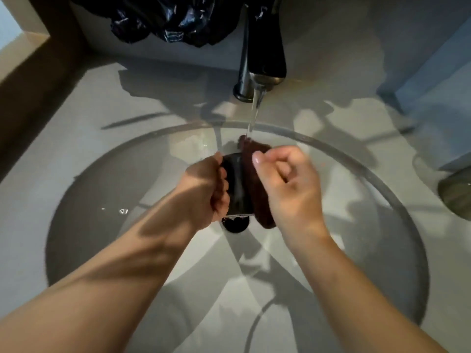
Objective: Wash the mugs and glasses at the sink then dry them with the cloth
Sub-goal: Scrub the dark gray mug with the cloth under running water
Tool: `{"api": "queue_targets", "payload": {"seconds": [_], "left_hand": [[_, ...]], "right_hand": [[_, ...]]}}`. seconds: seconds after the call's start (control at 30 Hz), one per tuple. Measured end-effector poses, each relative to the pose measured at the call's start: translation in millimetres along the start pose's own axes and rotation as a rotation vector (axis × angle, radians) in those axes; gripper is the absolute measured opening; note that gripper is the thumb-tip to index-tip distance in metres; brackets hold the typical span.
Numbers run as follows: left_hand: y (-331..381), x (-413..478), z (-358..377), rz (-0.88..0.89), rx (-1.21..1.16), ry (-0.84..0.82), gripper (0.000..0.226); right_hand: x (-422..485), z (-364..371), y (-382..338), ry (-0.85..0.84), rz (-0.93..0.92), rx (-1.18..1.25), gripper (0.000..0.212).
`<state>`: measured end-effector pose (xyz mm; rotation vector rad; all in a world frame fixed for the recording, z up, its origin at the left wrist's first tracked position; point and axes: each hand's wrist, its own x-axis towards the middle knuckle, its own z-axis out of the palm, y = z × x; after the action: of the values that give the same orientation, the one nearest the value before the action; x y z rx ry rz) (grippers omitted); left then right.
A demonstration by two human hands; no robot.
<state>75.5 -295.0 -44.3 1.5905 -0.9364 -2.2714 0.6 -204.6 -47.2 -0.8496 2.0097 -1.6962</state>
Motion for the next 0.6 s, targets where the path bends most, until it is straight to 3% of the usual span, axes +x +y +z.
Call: {"api": "queue_targets", "payload": {"seconds": [0.07,0.2,0.27,0.33,0.4,0.53,0.6], "left_hand": [[2.7,-3.5,-6.6,-0.010,-0.063,-0.028,0.047],[3.5,-5.3,-11.9,-0.003,-0.099,-0.141,0.049],[2.3,-5.3,-11.1,0.021,-0.020,-0.200,0.052],[2.6,-5.3,-12.2,0.087,0.108,-0.243,0.053],[3.9,-6.3,-14.2,0.144,0.208,-0.282,0.052],[1.9,-8.3,-15.7,0.183,0.255,-0.372,0.050],[-0.2,-9.8,-12.8,0.188,0.270,-0.403,0.047]], "right_hand": [[2.9,12.8,10.0,-0.186,0.065,0.034,0.013],[15.1,17.0,28.2,-0.150,-0.166,-0.238,0.040],[19.6,16.3,28.4,-0.134,-0.023,-0.130,0.037],[23.3,12.1,28.0,-0.149,0.101,-0.025,0.021],[27.4,6.8,30.1,-0.094,0.105,-0.091,0.016],[29.1,-0.7,30.6,0.101,-0.286,-0.469,0.040],[31.1,-4.1,29.8,0.120,-0.343,-0.497,0.046]]}}
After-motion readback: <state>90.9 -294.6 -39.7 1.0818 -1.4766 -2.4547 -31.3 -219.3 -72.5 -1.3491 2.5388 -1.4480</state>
